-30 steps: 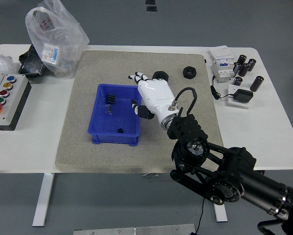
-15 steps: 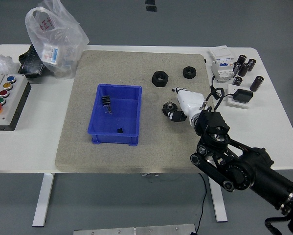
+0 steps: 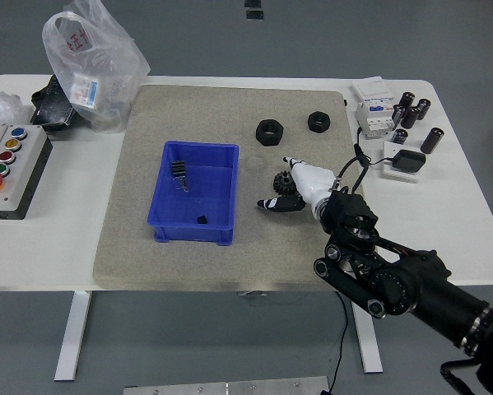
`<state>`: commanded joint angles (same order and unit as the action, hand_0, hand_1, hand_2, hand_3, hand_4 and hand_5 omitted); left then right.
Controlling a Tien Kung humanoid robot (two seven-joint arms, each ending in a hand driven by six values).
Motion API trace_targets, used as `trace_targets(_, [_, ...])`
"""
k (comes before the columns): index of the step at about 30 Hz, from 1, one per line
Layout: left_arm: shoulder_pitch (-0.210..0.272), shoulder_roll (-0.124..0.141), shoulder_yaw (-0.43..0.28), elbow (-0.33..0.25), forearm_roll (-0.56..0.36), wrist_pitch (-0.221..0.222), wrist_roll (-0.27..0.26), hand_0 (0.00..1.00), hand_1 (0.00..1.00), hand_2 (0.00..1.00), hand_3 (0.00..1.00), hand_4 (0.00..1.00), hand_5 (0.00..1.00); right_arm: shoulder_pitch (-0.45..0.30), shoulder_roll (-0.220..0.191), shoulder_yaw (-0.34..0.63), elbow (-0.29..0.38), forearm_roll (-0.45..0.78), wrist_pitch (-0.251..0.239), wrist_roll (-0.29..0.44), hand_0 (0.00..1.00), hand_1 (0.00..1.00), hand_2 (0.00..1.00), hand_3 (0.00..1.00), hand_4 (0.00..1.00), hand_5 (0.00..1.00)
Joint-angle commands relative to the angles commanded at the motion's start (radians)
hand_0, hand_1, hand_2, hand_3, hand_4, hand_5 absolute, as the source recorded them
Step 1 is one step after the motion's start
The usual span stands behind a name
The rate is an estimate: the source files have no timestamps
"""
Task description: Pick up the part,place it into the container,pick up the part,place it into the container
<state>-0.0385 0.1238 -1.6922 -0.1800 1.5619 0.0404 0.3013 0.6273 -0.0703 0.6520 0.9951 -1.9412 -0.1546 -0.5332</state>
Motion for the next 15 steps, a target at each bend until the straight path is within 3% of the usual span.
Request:
trace_targets(1, [0.0, 0.0, 0.0, 0.0, 0.0, 0.0, 0.0, 0.608, 0.632, 0.602, 0.63, 0.634, 0.267, 0.001, 0.001, -0.005, -0.005, 0.005, -0.013, 0.003, 0.198, 0.322, 0.774, 0.928, 0.828, 0.421])
trace_targets(2, [0.0, 0.0, 0.0, 0.0, 0.0, 0.0, 0.0, 0.608, 0.632, 0.602, 0.63, 0.633, 0.267, 0.002, 0.003, -0.01, -0.01, 0.008, -0.026, 0.007, 0.177, 0.291, 0.551, 0.636, 0.271, 0.172])
trace_targets(7, [-0.001, 0.0, 0.0, 0.0, 0.0, 0.0, -0.001, 0.608, 0.632, 0.602, 0.63, 0.633, 0.267, 0.0, 0.007, -0.027, -0.024, 0.004, -0.055, 0.011, 0.177, 0.291, 0.551, 0.636, 0.271, 0.172])
trace_targets(8, [-0.001, 0.0, 0.001, 0.0, 0.0, 0.0, -0.001, 0.609, 0.632, 0.602, 0.629, 0.632, 0.268, -0.001, 0.008, -0.03, -0.027, 0.003, -0.057, 0.011, 0.162, 0.266, 0.404, 0.521, 0.157, 0.01])
trace_targets(13, [0.0, -0.001, -0.002, 0.0, 0.002, 0.0, -0.001, 0.609, 0.632, 0.602, 0.629, 0.632, 0.268, -0.005, 0.007, -0.04, -0.031, -0.01, -0.065, 0.01, 0.162, 0.266, 0.404, 0.521, 0.157, 0.01])
trace_targets(14, [0.001, -0.001, -0.003, 0.0, 0.003, 0.0, -0.001, 0.608, 0.632, 0.602, 0.63, 0.631, 0.266, -0.005, 0.007, -0.04, -0.03, -0.015, -0.065, 0.009, 0.159, 0.256, 0.297, 0.378, 0.14, 0.002])
trace_targets(15, [0.001, -0.001, -0.003, 0.0, 0.004, 0.0, -0.001, 0.608, 0.632, 0.602, 0.63, 0.631, 0.266, -0.005, 0.006, -0.04, -0.028, -0.021, -0.064, 0.007, 0.159, 0.256, 0.297, 0.378, 0.14, 0.002])
